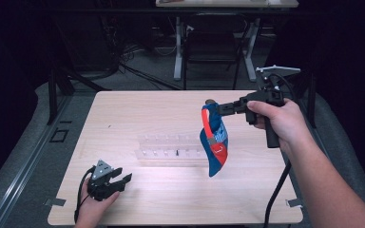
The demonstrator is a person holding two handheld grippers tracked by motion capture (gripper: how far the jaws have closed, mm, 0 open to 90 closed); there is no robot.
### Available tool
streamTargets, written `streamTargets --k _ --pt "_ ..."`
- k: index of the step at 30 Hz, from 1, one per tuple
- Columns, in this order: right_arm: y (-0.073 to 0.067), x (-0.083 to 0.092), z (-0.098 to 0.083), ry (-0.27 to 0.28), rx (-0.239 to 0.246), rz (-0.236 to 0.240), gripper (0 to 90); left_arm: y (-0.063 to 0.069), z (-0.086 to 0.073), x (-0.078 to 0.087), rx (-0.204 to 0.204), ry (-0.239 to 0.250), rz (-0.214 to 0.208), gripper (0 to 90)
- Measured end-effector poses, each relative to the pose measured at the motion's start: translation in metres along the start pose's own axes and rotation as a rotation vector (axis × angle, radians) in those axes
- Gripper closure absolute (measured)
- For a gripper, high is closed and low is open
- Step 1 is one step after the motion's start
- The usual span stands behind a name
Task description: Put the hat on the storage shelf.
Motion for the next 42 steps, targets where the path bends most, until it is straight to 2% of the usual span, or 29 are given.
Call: streamTargets --k 9,16,20,21,25,33,35,39,42 --pt "-0.015 -0.021 0.013 0.006 0.005 0.025 90.0 0.027 0.024 0.008 -0.069 0.062 -0.051 51.2" --pt "-0.027 -0.033 0.020 0.009 0.017 0.041 90.0 0.048 0.042 0.009 -0.110 0.084 -0.083 51.4" --pt "-0.030 -0.037 0.022 0.010 0.024 0.041 90.0 0.063 0.056 0.005 -0.130 0.096 -0.110 51.7" --pt "-0.030 -0.037 0.023 0.011 0.022 0.040 90.0 0.063 0.056 0.005 -0.130 0.096 -0.110 51.9" --pt "-0.030 -0.038 0.025 0.019 0.020 0.038 90.0 0.090 0.076 -0.001 -0.185 0.119 -0.155 52.0" --pt "-0.029 -0.038 0.030 0.041 0.017 0.039 90.0 0.135 0.099 -0.012 -0.265 0.133 -0.223 52.1" --pt "-0.030 -0.039 0.030 0.044 0.019 0.039 90.0 0.142 0.102 -0.016 -0.288 0.131 -0.226 52.6" --pt "-0.032 -0.042 0.030 0.045 0.025 0.036 90.0 0.156 0.107 -0.022 -0.309 0.144 -0.260 57.1" --pt "-0.033 -0.043 0.031 0.049 0.027 0.039 90.0 0.162 0.111 -0.026 -0.317 0.140 -0.260 58.6"
Point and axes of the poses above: each handheld gripper's, and its own axes: x roughly backward along the jaws, z roughly out of its top, y roughly to its right, the point moved 8 cm from there along -x, roughly forward along the jaws, and after that the axes turned 4 degrees about -z, right-handed, at the moved point
